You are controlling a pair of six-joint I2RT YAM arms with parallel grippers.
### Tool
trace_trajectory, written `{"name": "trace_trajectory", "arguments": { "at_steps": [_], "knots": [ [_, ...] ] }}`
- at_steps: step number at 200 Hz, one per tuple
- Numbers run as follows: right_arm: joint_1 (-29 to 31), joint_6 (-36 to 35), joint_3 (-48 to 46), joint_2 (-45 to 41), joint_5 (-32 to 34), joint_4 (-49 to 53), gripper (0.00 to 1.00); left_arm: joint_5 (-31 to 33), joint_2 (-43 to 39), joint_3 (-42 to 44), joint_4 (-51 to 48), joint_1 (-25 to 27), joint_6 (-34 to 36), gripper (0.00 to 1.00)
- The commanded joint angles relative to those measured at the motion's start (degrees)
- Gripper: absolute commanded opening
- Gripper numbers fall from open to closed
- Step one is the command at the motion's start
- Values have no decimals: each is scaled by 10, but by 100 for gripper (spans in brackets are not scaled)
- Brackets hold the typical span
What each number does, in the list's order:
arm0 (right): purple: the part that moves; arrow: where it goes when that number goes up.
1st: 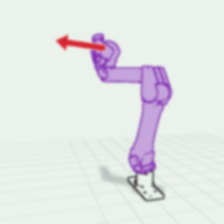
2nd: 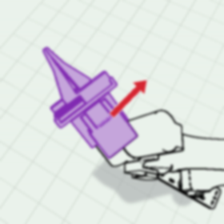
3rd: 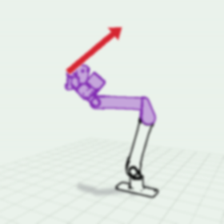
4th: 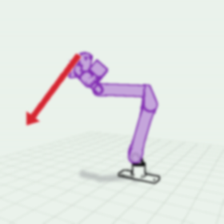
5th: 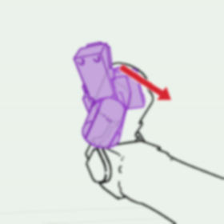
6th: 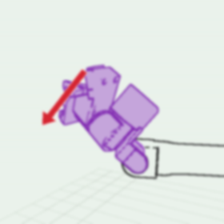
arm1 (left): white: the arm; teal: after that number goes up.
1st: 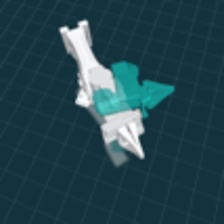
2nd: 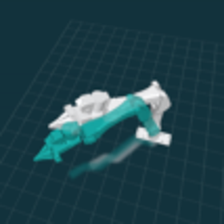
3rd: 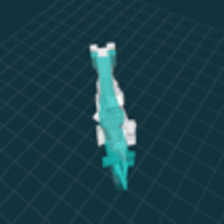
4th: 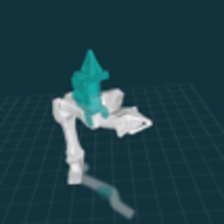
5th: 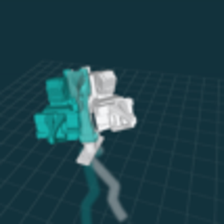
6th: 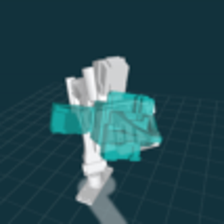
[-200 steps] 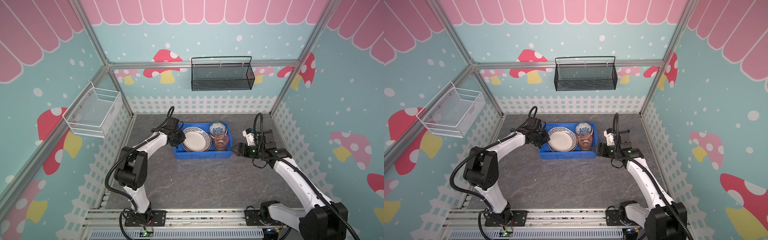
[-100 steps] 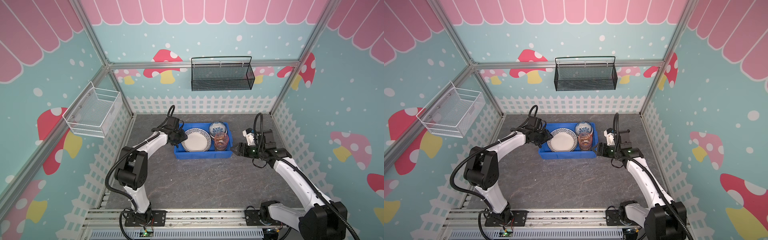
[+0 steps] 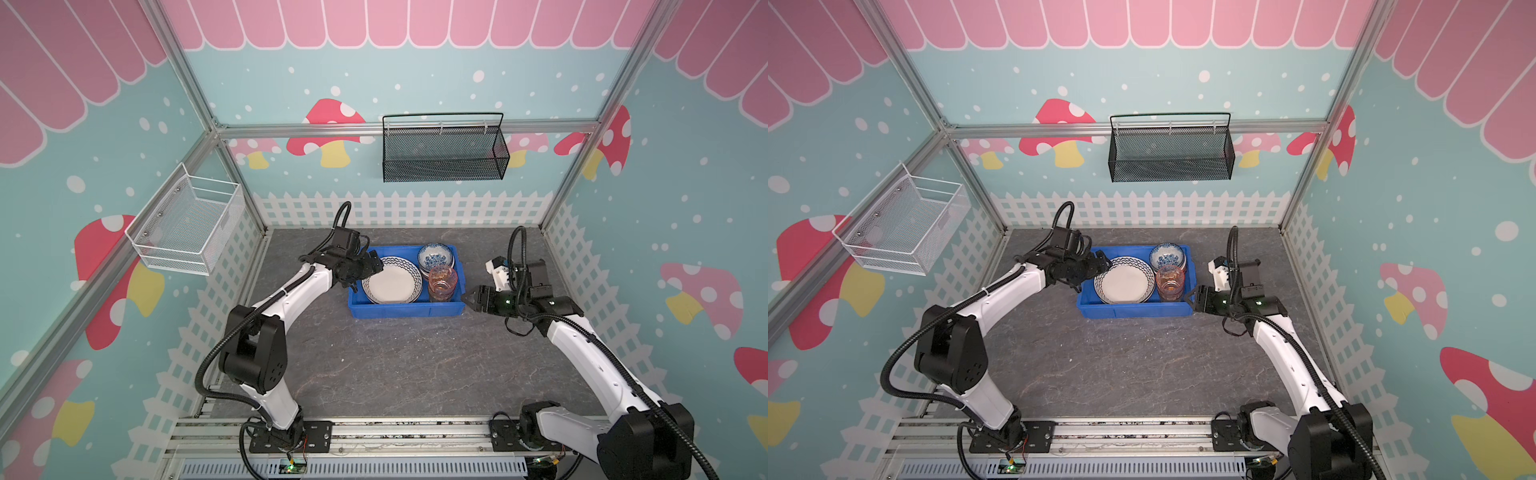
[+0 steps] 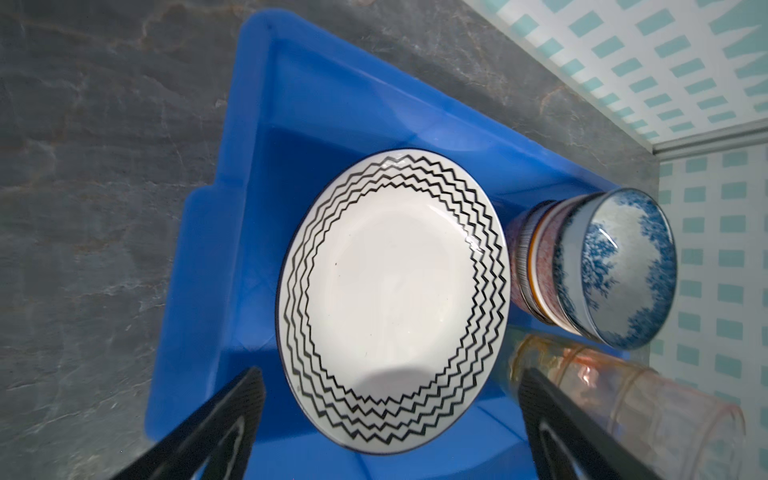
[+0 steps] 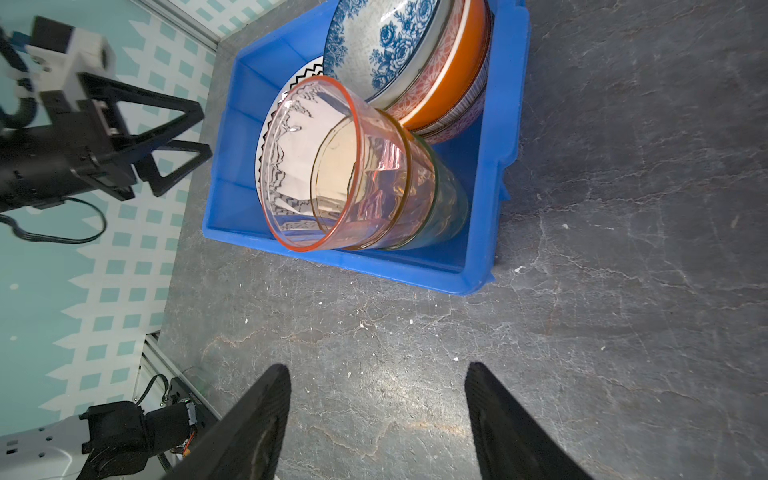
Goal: Place the mixed dishes into the plastic bin
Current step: 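Open the left gripper and release the plate against the flower plate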
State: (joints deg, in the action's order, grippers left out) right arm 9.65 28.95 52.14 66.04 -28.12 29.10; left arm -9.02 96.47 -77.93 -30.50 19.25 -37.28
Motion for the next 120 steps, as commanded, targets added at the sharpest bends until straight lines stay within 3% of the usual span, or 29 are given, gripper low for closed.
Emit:
{"name": "trace_trajectory", "arguments": {
  "at_steps": [1,27,63,76,79,120],
  "knots": [
    [-8,-12,18,7,-3,-1,70,11,-48,-11,-16,1,15,99],
    [-10,-22,49,17,-1,12,71,23,-89,1,-17,0,25,100],
    [-15,-54,90,15,30,27,84,23,-128,31,-15,-24,41,100],
    [-18,-57,104,11,63,34,90,25,-143,45,-13,-32,54,100],
    [-19,-58,108,10,72,36,99,27,-146,49,-12,-33,57,100],
    [-26,-74,133,-4,151,42,97,54,-207,114,20,-60,87,100]
  ]
}}
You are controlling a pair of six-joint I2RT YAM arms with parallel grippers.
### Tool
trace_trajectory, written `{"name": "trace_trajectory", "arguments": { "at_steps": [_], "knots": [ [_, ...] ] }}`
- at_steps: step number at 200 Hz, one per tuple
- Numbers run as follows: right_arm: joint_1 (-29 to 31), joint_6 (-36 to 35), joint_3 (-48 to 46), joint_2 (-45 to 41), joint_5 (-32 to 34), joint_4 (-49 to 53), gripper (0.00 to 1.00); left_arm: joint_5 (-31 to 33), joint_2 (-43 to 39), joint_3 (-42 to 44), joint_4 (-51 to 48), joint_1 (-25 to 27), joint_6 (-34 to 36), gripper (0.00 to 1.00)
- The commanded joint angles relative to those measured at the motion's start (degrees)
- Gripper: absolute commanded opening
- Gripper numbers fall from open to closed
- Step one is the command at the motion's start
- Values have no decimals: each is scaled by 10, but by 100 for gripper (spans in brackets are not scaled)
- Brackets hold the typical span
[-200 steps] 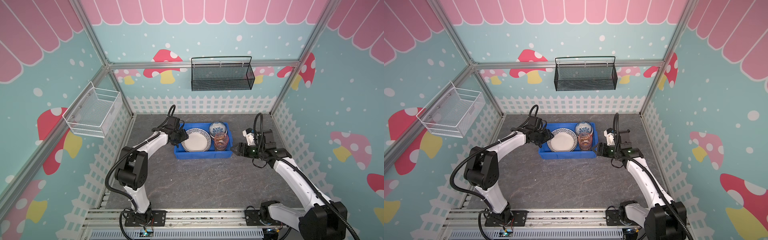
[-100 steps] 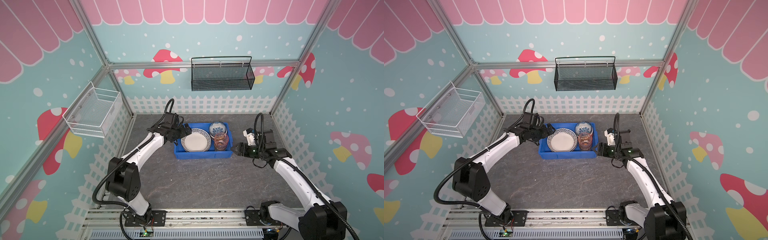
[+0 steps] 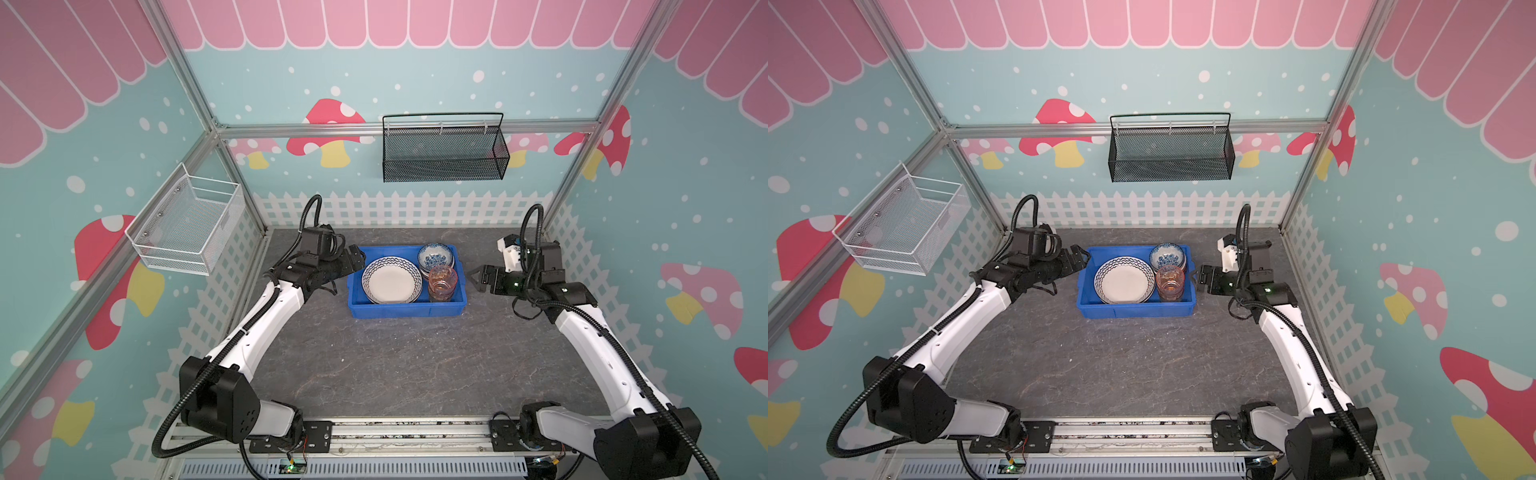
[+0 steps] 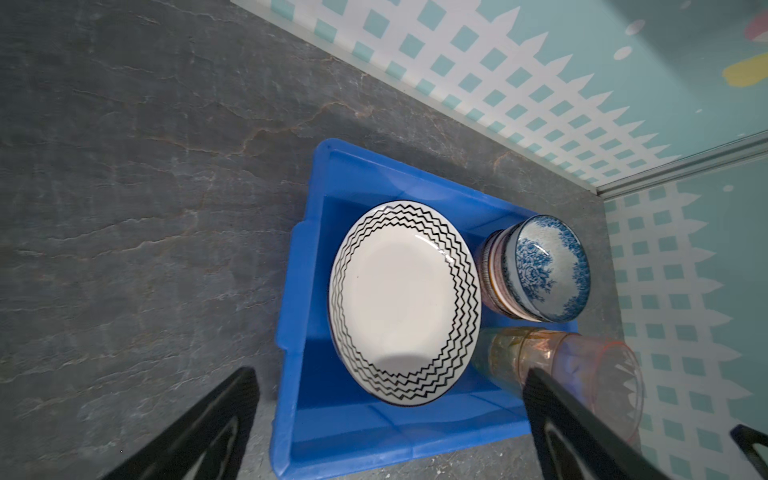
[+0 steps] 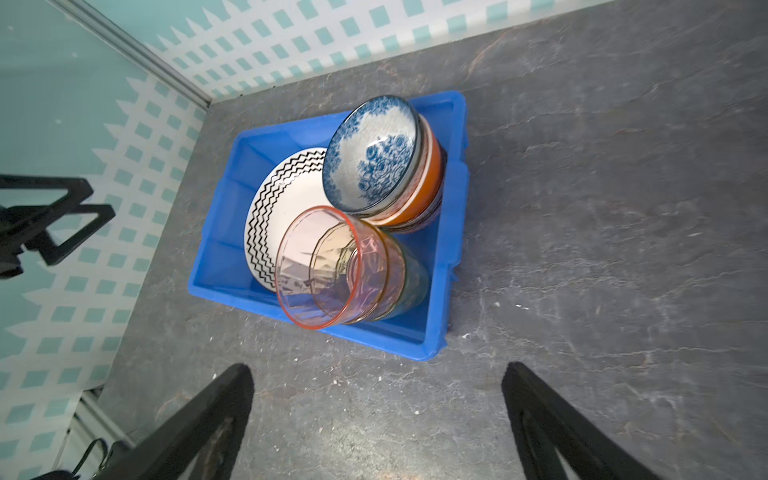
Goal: Place the mixed dishes into the plastic bin
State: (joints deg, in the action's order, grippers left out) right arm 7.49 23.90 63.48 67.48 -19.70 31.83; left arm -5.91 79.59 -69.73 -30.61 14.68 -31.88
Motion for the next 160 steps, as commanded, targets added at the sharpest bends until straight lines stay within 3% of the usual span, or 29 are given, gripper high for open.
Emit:
{"name": "trace_trajectory", "arguments": {
  "at_steps": [1,33,85,107,135,146,160],
  "knots": [
    [-5,-23,19,-19,70,15,97,23,-39,34,22,-15,33,100],
    [-9,-25,18,-32,116,12,97,72,-97,99,76,-22,44,99],
    [-11,-31,-6,-56,161,-31,97,130,-222,311,293,-23,125,100],
    [-12,-36,-41,-84,208,-87,96,230,-252,376,334,-23,175,99],
    [-12,-58,-126,-146,249,-207,96,341,-252,487,488,-23,252,99],
    [-12,-63,-163,-170,253,-249,96,358,-245,519,551,-29,259,99],
    [-12,-63,-211,-200,270,-304,97,335,-220,542,617,-46,256,99]
  ]
}}
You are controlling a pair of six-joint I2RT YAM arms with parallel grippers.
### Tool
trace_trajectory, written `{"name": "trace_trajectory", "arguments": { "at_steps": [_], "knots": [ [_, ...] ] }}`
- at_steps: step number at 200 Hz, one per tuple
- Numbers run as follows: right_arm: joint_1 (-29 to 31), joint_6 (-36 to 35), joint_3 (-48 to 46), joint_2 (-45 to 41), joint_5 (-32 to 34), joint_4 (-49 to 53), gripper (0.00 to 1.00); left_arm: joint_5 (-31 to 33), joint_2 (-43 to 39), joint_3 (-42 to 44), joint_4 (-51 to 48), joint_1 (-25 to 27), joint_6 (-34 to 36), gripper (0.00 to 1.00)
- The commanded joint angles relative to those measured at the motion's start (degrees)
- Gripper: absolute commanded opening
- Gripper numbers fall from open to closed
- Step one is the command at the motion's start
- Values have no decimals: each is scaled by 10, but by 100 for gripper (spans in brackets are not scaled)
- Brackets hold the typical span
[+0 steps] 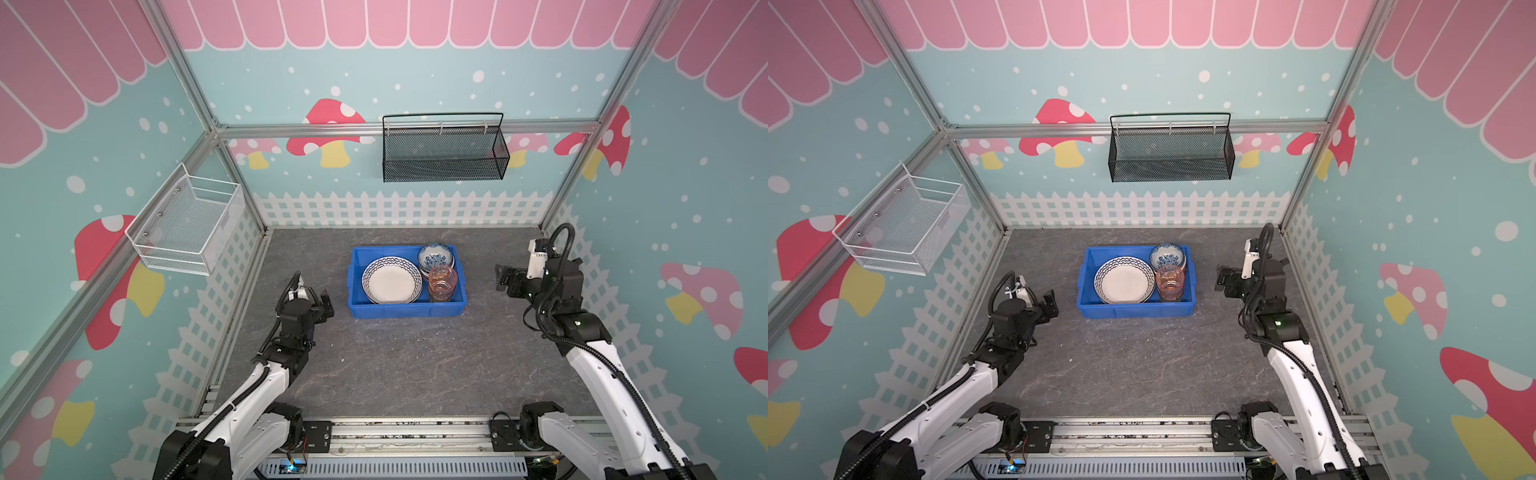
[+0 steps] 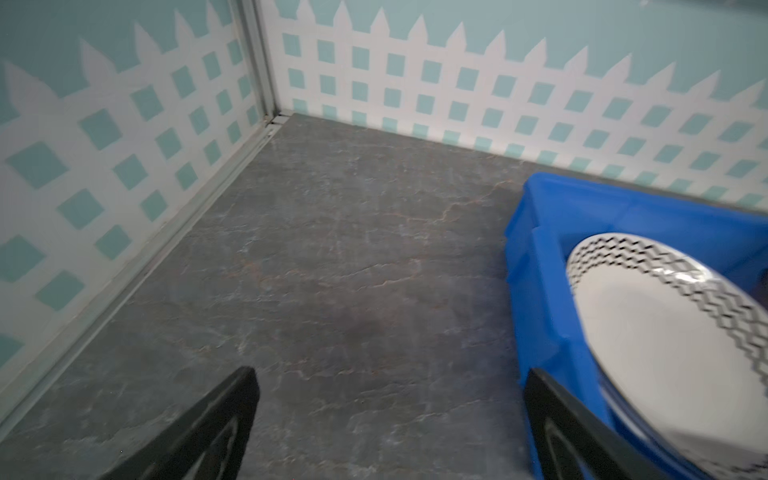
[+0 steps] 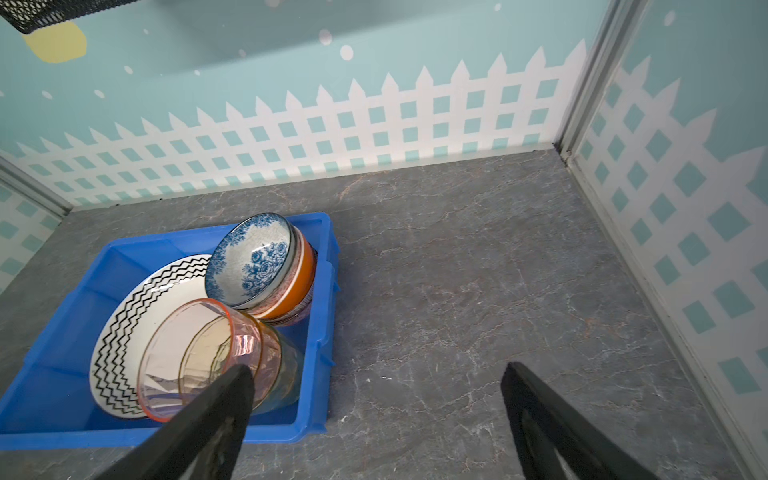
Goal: Place the mixed dishes into the plastic bin
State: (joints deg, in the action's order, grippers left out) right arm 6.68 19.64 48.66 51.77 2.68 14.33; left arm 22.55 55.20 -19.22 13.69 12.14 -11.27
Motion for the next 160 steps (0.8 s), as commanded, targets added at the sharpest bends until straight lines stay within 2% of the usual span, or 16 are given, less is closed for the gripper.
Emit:
{"name": "trace_trajectory", "arguments": {
  "at_steps": [1,27,51,62,87,110,133,143,160],
  "knots": [
    [-3,-21,-66,-45,48,-132,96,49,26,38,177,-22,49,99],
    [-4,-45,-98,-44,95,-165,97,28,101,31,241,-30,86,99],
    [-4,-64,-102,-6,104,-181,97,33,192,43,377,-35,114,99],
    [-4,-74,-112,4,110,-202,96,14,216,39,407,-38,118,99],
    [-4,-121,-156,15,136,-287,97,-13,280,30,446,-51,109,100],
    [-4,-154,-217,7,168,-386,96,-13,347,38,547,-52,114,100],
    [-5,-172,-265,11,180,-455,96,-30,326,23,482,-63,97,100],
    [-8,-188,-276,23,164,-468,97,-35,336,17,487,-69,99,100],
    [-9,-227,-292,51,132,-492,97,-39,328,-11,412,-70,93,100]
  ]
}}
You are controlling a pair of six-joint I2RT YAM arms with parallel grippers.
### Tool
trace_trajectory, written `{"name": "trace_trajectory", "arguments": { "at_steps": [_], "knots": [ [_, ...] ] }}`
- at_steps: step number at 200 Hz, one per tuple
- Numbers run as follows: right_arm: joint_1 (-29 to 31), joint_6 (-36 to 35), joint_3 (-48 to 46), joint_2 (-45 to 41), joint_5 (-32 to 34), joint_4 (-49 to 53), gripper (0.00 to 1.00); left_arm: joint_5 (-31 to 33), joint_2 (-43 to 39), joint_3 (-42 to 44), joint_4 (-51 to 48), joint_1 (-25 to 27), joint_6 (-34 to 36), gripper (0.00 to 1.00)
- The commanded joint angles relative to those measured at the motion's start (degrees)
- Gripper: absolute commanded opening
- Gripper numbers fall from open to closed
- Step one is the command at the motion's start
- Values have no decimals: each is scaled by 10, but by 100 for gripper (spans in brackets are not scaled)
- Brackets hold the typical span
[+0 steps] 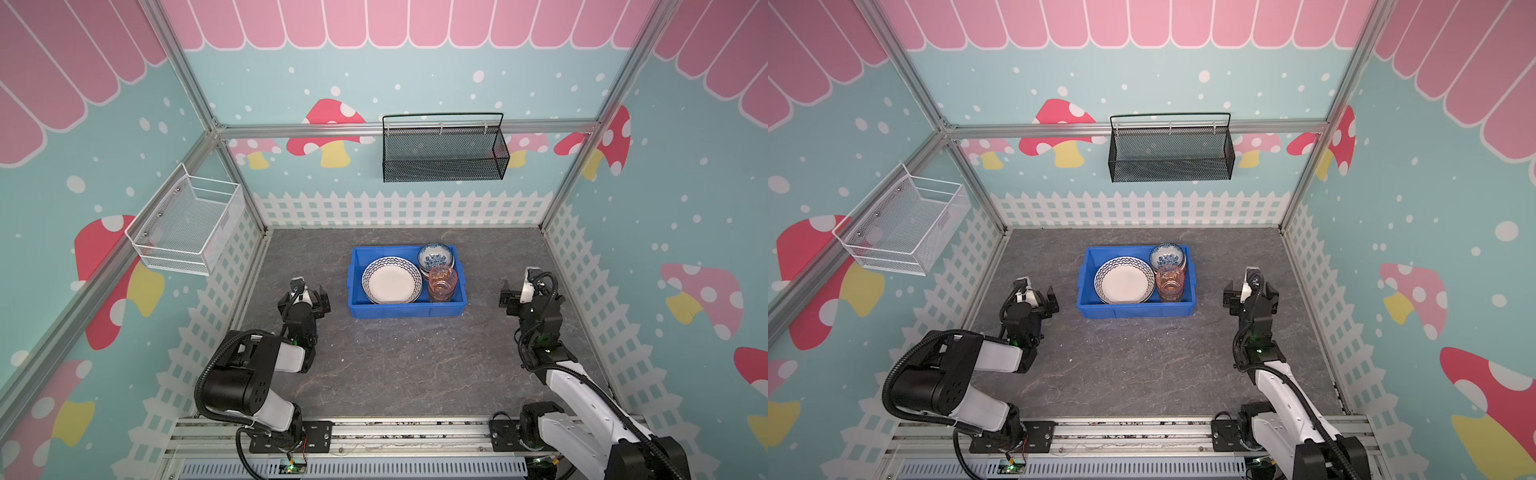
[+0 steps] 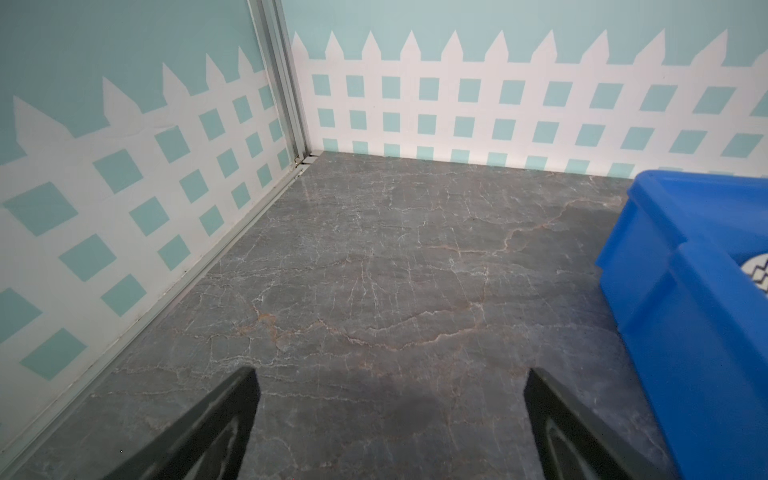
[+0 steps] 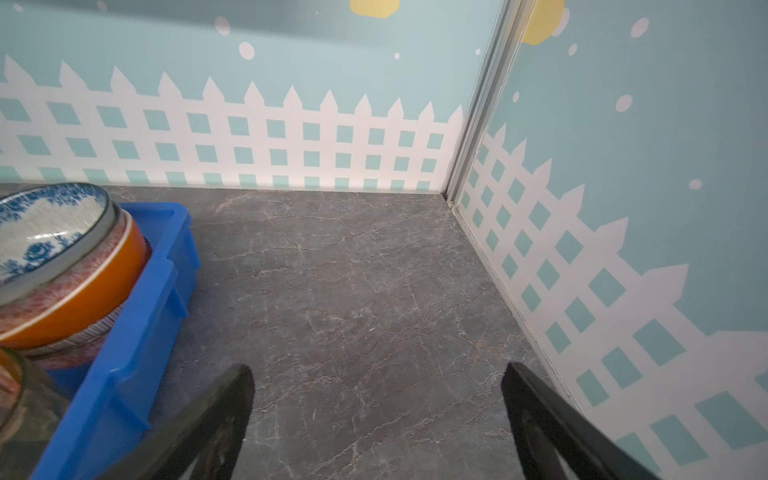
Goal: Place the mixed dishes into the plastic bin
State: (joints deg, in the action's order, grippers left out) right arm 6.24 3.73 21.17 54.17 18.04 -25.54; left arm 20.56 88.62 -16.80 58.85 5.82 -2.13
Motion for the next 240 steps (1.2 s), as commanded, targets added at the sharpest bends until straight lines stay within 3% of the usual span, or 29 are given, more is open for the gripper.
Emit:
{"name": "trace_trajectory", "arguments": {
  "at_steps": [1,16,25,67,128,143,153,165,173,183,240],
  "knots": [
    [-5,-69,-19,29,-22,-95,97,-19,-6,-37,-41,-7,2,99],
    [-6,-69,-44,54,-5,-139,97,-19,-5,-53,-73,-12,-1,100],
    [-8,-50,-62,66,4,-175,97,-51,-5,-57,-80,-20,-5,100],
    [-17,-35,-95,156,-50,-312,96,-67,-5,-59,-85,-28,-8,100],
    [-18,-80,-111,308,-89,-515,97,-67,-6,-58,-83,-28,-7,99],
    [-33,-56,-110,312,-92,-500,97,-66,-6,-58,-84,-28,-6,100],
    [-35,-62,-112,345,-95,-552,98,-66,-5,-58,-83,-28,-7,100],
    [-45,-48,-94,323,-118,-475,97,-66,-5,-58,-82,-27,-7,100],
    [-58,-45,-91,339,-142,-501,98,-67,-5,-58,-83,-28,-7,100],
    [-67,-37,-84,327,-154,-463,98,-66,-5,-58,-83,-27,-6,100],
    [-69,-47,-84,333,-182,-472,98,-66,-5,-59,-84,-28,-7,100]
  ]
}}
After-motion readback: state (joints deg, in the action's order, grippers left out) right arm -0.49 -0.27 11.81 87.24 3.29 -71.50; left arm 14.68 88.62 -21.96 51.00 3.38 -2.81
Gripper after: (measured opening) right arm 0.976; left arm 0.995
